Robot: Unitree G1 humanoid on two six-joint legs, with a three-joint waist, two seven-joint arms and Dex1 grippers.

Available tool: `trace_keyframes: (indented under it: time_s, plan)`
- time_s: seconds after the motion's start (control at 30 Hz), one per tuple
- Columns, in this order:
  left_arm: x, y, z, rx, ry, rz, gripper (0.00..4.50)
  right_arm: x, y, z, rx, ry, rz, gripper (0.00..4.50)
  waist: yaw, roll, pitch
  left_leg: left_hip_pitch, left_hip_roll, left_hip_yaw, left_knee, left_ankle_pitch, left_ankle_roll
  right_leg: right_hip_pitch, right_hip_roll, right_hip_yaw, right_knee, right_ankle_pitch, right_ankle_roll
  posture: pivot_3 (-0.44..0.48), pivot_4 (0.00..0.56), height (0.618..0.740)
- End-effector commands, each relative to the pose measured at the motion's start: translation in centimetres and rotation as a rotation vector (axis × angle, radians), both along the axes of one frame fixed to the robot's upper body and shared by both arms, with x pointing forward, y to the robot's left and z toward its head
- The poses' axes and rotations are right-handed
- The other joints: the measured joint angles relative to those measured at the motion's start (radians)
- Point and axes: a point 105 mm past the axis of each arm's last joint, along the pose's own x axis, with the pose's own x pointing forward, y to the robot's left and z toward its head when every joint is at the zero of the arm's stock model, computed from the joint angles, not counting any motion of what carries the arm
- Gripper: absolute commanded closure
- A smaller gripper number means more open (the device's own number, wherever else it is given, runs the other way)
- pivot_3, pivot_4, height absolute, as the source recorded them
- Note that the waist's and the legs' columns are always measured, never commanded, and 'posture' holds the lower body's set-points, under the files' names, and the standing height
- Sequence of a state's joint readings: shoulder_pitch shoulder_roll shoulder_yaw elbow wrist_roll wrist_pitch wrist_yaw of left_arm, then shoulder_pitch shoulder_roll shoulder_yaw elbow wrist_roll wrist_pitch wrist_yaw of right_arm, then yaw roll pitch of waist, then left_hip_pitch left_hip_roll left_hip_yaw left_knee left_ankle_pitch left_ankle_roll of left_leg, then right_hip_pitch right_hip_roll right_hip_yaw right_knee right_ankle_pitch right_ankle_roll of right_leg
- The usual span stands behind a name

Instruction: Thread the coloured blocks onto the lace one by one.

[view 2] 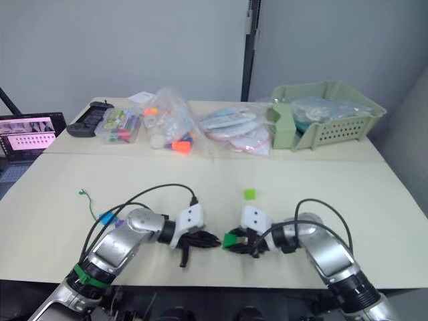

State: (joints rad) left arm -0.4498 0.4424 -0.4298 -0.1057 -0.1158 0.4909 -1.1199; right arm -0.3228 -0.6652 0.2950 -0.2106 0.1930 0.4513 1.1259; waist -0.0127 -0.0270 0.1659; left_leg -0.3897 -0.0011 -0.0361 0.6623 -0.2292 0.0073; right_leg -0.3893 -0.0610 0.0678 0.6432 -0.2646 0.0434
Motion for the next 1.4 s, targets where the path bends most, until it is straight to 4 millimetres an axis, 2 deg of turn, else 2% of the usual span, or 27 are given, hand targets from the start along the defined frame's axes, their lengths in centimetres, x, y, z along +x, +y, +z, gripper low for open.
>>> trace_keyframes:
  time_s: [0.03,0.37,0.7,0.9,0.93,1.2,1.4]
  plan:
    - [-1.0,-2.0,1.2,-0.060,-0.052,-0.097,4.50,0.1,-0.1,-0.8,-0.050,0.001,-0.021,3.34,0.002,0.000,0.000,0.000,0.000,0.000,0.000,0.000,0.000,0.000,0.000,0.000,0.000,0.000,0.000,0.000,0.150,0.740]
    - [-0.4,-0.2,2.0,-0.038,-0.079,-0.065,1.27,0.2,-0.7,-0.9,-0.063,0.005,-0.045,3.34,0.001,0.000,0.000,0.000,0.000,0.000,0.000,0.000,0.000,0.001,0.000,0.000,0.000,0.000,0.000,0.000,0.150,0.740]
    - [0.4,2.7,2.4,-0.007,-0.083,-0.004,1.27,0.2,-0.9,-1.1,-0.065,0.006,-0.056,3.34,-0.001,0.000,0.000,0.000,0.001,0.000,0.000,0.000,0.000,0.000,0.000,0.000,0.000,0.000,0.000,0.000,0.150,0.740]
    - [0.2,2.5,1.7,-0.016,-0.060,-0.004,1.27,0.2,-0.8,-1.1,-0.064,0.006,-0.059,3.34,0.000,0.000,0.000,0.000,0.001,0.000,0.000,0.000,0.000,0.000,0.000,0.000,0.000,0.000,0.000,0.000,0.150,0.740]
    - [0.2,2.4,1.7,-0.018,-0.056,-0.005,1.82,0.2,-0.8,-1.1,-0.064,0.006,-0.059,3.34,0.000,0.000,0.000,0.000,0.001,0.000,0.000,0.000,0.000,0.000,0.000,0.000,0.000,0.000,0.000,0.000,0.150,0.740]
    - [0.0,2.0,1.4,-0.024,-0.045,-0.014,4.41,0.0,-1.0,-1.0,-0.066,0.005,-0.064,3.34,0.000,0.000,0.000,0.000,0.001,0.000,0.000,0.000,0.000,0.000,0.000,0.000,0.000,0.000,0.000,0.000,0.150,0.740]
    - [0.0,1.6,1.4,-0.028,-0.049,-0.020,4.46,0.0,-1.0,-1.0,-0.064,0.005,-0.068,3.34,0.000,0.000,0.000,0.000,0.001,0.000,0.000,0.000,0.000,0.000,0.000,0.000,0.000,0.000,0.000,0.000,0.150,0.740]
